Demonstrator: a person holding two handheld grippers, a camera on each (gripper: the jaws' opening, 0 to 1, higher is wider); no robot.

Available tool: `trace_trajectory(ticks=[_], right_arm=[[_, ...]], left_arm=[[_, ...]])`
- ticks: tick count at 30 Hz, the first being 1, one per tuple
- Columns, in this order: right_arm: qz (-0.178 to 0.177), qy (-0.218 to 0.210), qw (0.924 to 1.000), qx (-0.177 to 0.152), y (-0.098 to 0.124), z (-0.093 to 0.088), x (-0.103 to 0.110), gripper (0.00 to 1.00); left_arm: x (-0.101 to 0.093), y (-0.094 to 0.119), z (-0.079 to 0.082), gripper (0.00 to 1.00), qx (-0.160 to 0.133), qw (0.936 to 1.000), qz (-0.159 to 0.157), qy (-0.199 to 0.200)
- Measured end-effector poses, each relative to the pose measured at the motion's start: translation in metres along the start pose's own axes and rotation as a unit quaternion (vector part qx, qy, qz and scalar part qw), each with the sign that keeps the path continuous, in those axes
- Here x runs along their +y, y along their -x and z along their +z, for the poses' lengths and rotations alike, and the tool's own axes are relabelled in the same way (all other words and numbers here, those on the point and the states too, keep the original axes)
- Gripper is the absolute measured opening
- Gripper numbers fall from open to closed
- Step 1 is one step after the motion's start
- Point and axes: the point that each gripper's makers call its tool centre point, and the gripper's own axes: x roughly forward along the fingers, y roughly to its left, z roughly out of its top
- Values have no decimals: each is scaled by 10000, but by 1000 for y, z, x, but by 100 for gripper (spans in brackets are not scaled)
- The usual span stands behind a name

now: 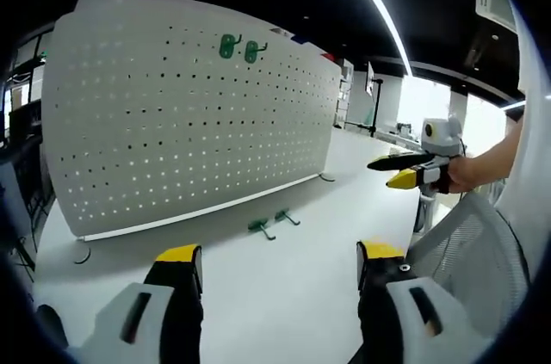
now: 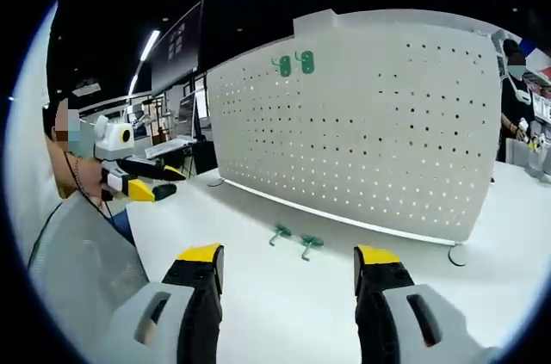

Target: Insert the hook assembly into the mounting plate slot until the hook locks in place.

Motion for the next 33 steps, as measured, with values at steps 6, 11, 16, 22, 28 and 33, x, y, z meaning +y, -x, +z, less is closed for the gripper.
trace_trajectory(ticks=[6, 11, 16, 22, 28, 33], right_arm=[[-30, -41, 9999, 134, 7, -11, -3, 60], [-75, -82, 9997, 198, 10, -16, -6, 60], [-86, -69, 9997, 211, 10, -16, -6, 60], [-74, -66, 9997, 213, 9, -16, -6, 60], [-64, -42, 9998, 206, 8, -14, -5, 60], [-71, -48, 9998, 198, 8, -13, -5, 59]], left_arm=[[3, 4, -3, 75, 30, 10000, 26, 14], [4, 5, -4, 75, 50, 10000, 24, 24], [3, 3, -3, 75, 56, 10000, -6, 47], [1, 0, 2, 75, 81, 9999, -55, -38], [2, -11, 8, 76, 153, 9995, -206, -193], [-1, -25, 12, 77, 374, 9973, -475, -409]])
